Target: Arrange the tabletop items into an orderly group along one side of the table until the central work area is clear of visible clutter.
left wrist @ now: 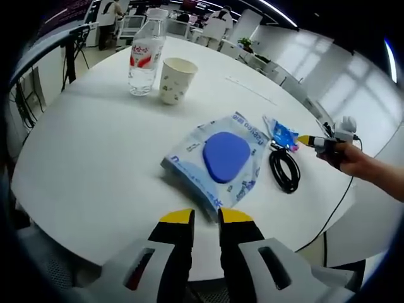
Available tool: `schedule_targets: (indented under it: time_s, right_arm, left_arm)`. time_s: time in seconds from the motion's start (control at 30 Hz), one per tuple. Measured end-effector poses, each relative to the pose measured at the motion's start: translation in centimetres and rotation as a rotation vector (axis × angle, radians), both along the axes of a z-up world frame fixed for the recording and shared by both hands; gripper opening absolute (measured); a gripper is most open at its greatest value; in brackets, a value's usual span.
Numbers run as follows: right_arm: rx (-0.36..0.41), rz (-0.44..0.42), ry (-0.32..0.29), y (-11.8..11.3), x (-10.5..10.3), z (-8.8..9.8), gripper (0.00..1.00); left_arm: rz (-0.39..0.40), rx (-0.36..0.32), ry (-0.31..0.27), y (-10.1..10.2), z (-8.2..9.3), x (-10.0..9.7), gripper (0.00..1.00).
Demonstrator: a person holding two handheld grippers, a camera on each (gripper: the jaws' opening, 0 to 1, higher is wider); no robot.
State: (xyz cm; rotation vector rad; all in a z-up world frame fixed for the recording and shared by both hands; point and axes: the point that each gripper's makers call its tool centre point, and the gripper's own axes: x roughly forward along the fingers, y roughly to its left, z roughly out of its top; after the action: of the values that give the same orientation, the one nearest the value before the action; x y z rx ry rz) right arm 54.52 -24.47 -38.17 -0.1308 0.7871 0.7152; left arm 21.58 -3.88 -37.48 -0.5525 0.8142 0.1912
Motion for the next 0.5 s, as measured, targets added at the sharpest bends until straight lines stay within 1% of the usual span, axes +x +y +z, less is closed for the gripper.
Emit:
schedule_targets:
  time_s: [0.13, 0.2, 0.27, 0.4, 0.5]
  right_arm:
    - [-0.012, 0.008, -0.014, 0.1, -0.2, 0.1, 0.21]
    - [-0.011, 0.01, -0.023, 0.2, -0.5, 0.6, 0.21]
    - [-0.01, 0.014, -0.031, 0.3, -0.5, 0.7, 0.21]
    - [-0.018, 0.037, -0.043, 1.1, -1.8, 1.5, 0.22]
    - [-0.019, 0.05, -0.045, 1.2, -2.2, 1.8, 0.22]
  left_arm:
    - [-0.01, -0.005, -0.002, -0.1, -0.1, 0.1, 0.13]
    - [-0.012, -0.008, -0.005, 0.0, -0.2, 0.2, 0.14]
    - [-0.017, -0.01, -0.007, 0.0, -0.3, 0.3, 0.14]
    - [-0.023, -0.015, -0.009, 0.1, -0.4, 0.5, 0.14]
    - [-0.025, -0.016, -0.014, 0.1, -0.3, 0.5, 0.15]
